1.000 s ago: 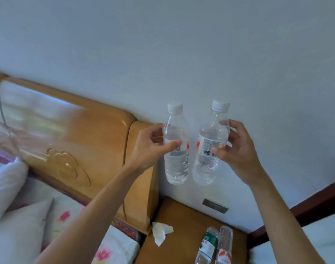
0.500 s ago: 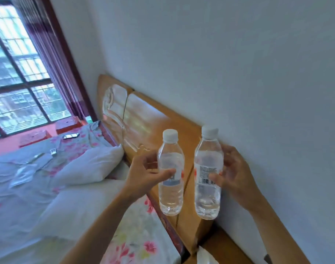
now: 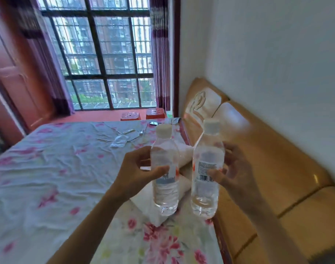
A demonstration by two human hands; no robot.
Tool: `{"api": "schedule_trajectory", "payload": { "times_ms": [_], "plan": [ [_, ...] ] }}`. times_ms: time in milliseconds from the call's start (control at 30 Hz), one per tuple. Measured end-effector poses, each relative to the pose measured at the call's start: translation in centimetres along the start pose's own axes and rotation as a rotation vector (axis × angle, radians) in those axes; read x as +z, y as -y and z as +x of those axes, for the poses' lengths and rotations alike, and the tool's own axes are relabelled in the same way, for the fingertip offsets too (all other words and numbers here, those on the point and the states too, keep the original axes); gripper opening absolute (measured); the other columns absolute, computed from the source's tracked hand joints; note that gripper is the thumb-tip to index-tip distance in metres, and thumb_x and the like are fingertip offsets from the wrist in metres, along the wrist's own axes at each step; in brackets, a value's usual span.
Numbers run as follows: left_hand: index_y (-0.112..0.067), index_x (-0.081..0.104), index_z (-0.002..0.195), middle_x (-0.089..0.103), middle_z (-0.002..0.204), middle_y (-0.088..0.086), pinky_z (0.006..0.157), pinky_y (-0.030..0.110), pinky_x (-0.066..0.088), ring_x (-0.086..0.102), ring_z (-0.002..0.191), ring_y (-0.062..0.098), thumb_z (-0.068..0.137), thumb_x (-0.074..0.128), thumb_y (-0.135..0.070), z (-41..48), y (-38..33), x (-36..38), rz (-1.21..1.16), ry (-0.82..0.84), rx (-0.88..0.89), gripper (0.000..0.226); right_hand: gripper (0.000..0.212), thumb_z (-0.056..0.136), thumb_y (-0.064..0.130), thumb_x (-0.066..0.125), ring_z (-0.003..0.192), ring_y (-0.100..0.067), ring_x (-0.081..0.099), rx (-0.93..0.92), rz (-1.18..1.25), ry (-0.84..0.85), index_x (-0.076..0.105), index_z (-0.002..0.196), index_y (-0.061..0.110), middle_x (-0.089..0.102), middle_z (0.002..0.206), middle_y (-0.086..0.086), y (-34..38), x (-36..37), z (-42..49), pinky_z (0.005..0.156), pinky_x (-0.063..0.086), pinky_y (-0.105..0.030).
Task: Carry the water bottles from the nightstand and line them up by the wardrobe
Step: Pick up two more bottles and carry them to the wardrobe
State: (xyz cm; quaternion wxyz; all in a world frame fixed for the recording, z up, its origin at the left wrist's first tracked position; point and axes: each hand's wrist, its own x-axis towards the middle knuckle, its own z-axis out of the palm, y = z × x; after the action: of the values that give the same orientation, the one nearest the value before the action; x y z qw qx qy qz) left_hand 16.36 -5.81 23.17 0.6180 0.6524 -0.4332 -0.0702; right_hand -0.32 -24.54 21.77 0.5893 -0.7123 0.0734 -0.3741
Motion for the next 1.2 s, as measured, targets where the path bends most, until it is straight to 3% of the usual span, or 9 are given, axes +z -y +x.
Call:
{"api": "schedule_trajectory", "payload": {
  "times_ms": [133,267,367,500,700,967,1200],
  "plan": [
    [-0.034,0.075,0.096,0.077,0.094,-0.007,0.079,0.025,0.057,0.074,0.090,0.012,0.060,0.079,-0.040,-1.7,1.0,-6.8,0.053,-0.101,-0.007,0.036,0.066,0.062,0.030,0.082,0.100,-0.020,0.070,0.021,0.031,0.086,0.053,0.119,0.016,0.073,0.106,-0.003,0.0,7.5,1.4,0.081,0.059,-0.037],
    [-0.043,0.075,0.092,0.077,0.094,-0.011,0.079,0.020,0.056,0.073,0.089,0.009,0.060,0.079,-0.042,-3.5,1.5,-13.4,0.082,-0.170,-0.011,0.033,0.068,0.065,0.031,0.081,0.110,-0.027,0.068,0.058,0.080,0.199,0.051,0.123,0.014,0.070,0.114,-0.010,0.1,14.9,1.9,0.089,0.058,-0.051],
    [-0.032,0.074,0.097,0.077,0.095,-0.010,0.077,0.019,0.056,0.073,0.089,0.008,0.059,0.078,-0.044,-5.2,1.9,-18.6,0.113,-0.226,-0.031,0.040,0.067,0.065,0.031,0.081,0.108,-0.025,0.069,0.075,0.105,0.274,0.050,0.123,0.016,0.071,0.114,-0.010,0.2,20.6,2.1,0.087,0.058,-0.044],
    [-0.031,0.072,0.098,0.076,0.096,-0.014,0.076,0.016,0.055,0.073,0.089,0.007,0.060,0.078,-0.045,-7.6,2.2,-25.5,0.169,-0.292,-0.051,0.041,0.066,0.065,0.029,0.080,0.107,-0.029,0.069,0.076,0.171,0.344,0.050,0.122,0.015,0.071,0.113,-0.012,-0.1,28.1,1.9,0.089,0.057,-0.049],
    [-0.029,0.073,0.102,0.077,0.098,-0.012,0.078,0.019,0.056,0.073,0.092,0.008,0.061,0.079,-0.045,-12.3,2.2,-34.6,0.259,-0.409,-0.120,0.044,0.066,0.061,0.038,0.078,0.108,-0.020,0.069,0.058,0.221,0.464,0.053,0.119,0.022,0.071,0.112,0.002,-0.1,38.9,1.7,0.087,0.059,-0.034],
    [-0.022,0.073,0.108,0.077,0.102,-0.008,0.079,0.025,0.059,0.073,0.095,0.011,0.061,0.082,-0.043,-18.6,1.7,-44.1,0.347,-0.607,-0.198,0.052,0.060,0.062,0.034,0.078,0.106,-0.024,0.070,0.059,0.357,0.679,0.058,0.118,0.022,0.073,0.109,-0.005,0.3,52.3,1.7,0.087,0.059,-0.043],
    [-0.051,0.073,0.093,0.076,0.098,-0.017,0.078,0.025,0.059,0.072,0.095,0.008,0.061,0.088,-0.041,-22.4,1.0,-50.7,0.407,-0.797,-0.268,0.037,0.059,0.065,0.033,0.078,0.106,-0.020,0.070,0.043,0.480,0.894,0.058,0.119,0.023,0.073,0.110,-0.002,0.9,63.3,2.1,0.082,0.059,-0.033]
  ]
}}
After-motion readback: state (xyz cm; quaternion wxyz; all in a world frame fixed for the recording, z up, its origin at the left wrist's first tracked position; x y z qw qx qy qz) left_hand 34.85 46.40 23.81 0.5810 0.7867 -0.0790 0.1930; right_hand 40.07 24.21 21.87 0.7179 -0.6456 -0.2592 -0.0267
